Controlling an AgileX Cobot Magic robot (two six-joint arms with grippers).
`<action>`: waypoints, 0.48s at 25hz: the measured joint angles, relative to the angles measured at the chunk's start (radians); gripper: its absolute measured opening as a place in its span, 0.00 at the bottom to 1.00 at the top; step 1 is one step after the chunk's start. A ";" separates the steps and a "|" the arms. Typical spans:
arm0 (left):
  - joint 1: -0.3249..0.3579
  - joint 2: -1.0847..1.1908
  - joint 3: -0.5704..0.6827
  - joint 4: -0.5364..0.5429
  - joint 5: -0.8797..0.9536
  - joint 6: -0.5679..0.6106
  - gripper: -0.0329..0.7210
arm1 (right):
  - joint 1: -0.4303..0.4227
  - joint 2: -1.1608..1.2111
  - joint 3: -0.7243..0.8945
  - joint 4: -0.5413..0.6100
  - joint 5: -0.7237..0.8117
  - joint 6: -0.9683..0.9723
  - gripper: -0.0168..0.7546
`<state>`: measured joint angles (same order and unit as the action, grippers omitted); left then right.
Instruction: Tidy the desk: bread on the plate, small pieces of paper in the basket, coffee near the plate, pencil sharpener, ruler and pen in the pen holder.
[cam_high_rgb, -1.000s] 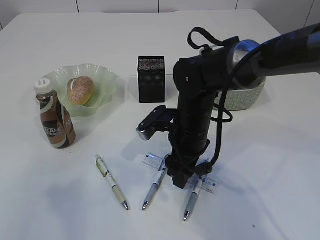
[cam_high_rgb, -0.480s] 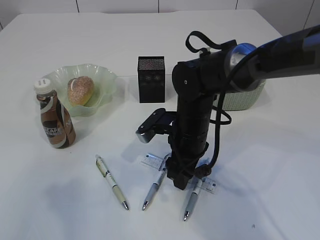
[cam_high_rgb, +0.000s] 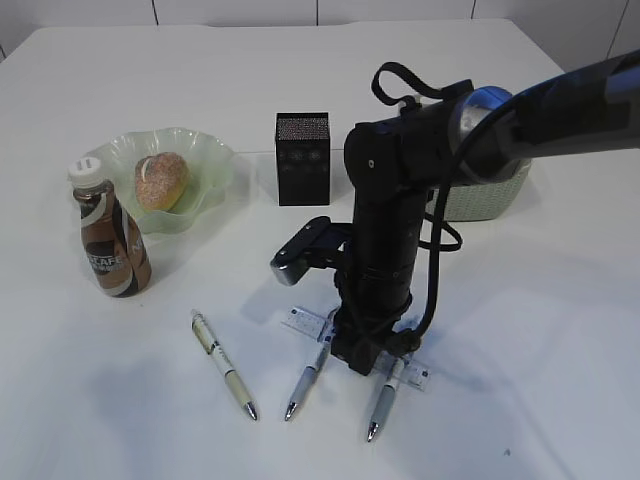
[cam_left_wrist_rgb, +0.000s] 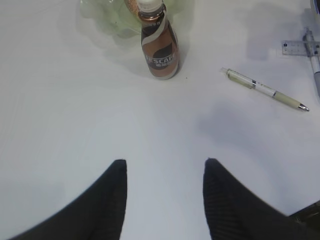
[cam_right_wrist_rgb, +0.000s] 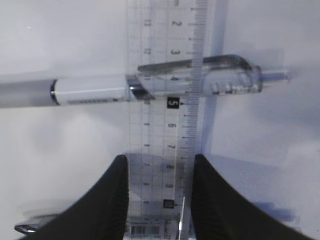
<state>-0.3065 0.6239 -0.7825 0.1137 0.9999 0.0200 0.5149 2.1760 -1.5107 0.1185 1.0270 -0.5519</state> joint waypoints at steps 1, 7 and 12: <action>0.000 0.000 0.000 0.000 0.000 0.000 0.51 | 0.000 0.000 0.000 0.009 0.002 0.000 0.40; 0.000 0.000 0.000 0.000 0.000 0.000 0.51 | 0.000 0.004 -0.052 0.019 0.070 0.007 0.40; 0.000 0.000 0.000 0.000 0.000 0.000 0.51 | 0.002 0.004 -0.169 0.026 0.167 0.020 0.40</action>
<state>-0.3065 0.6239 -0.7825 0.1137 0.9999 0.0200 0.5165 2.1799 -1.6794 0.1443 1.1940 -0.5318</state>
